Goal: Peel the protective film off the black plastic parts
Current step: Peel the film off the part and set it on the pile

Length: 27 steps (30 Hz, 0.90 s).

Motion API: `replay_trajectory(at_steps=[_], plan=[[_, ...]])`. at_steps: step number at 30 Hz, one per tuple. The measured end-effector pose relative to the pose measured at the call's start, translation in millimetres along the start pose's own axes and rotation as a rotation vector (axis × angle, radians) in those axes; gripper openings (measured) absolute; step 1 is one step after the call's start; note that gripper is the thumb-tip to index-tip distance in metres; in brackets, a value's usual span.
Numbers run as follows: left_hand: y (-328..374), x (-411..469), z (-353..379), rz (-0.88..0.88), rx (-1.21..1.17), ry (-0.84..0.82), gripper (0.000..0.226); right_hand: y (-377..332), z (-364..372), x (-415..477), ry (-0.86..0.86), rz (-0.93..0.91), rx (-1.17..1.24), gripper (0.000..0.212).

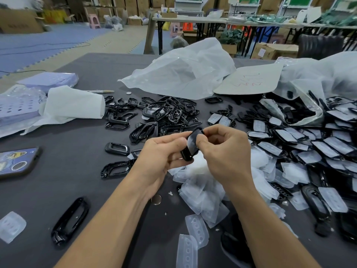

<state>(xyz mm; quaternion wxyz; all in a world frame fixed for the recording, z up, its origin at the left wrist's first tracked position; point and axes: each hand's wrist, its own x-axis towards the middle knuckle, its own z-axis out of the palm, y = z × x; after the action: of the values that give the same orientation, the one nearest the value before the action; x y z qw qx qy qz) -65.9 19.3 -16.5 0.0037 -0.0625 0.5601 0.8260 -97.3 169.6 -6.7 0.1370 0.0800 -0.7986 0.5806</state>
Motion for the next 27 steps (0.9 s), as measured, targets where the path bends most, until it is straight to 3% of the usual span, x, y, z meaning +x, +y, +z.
replay_trajectory(at_steps=[5,8,13,20,27], plan=[[-2.4,1.2,0.6,0.002,0.006,0.020,0.016,2.4,0.4,0.8,-0.012,0.032,0.050,0.012],[-5.5,1.4,-0.2,0.043,0.052,0.039,0.028,2.0,0.8,2.6,-0.057,0.105,0.138,0.007],[-4.4,1.3,0.4,0.054,0.026,0.050,0.033,0.1,-6.2,8.4,-0.188,0.234,0.385,0.026],[-6.5,2.1,0.7,0.068,0.030,0.064,0.033,1.4,-6.5,7.9,-0.196,0.231,0.328,0.008],[-6.2,0.7,0.7,0.062,0.164,0.073,0.025,5.1,-4.9,7.4,-0.157,0.207,0.266,0.016]])
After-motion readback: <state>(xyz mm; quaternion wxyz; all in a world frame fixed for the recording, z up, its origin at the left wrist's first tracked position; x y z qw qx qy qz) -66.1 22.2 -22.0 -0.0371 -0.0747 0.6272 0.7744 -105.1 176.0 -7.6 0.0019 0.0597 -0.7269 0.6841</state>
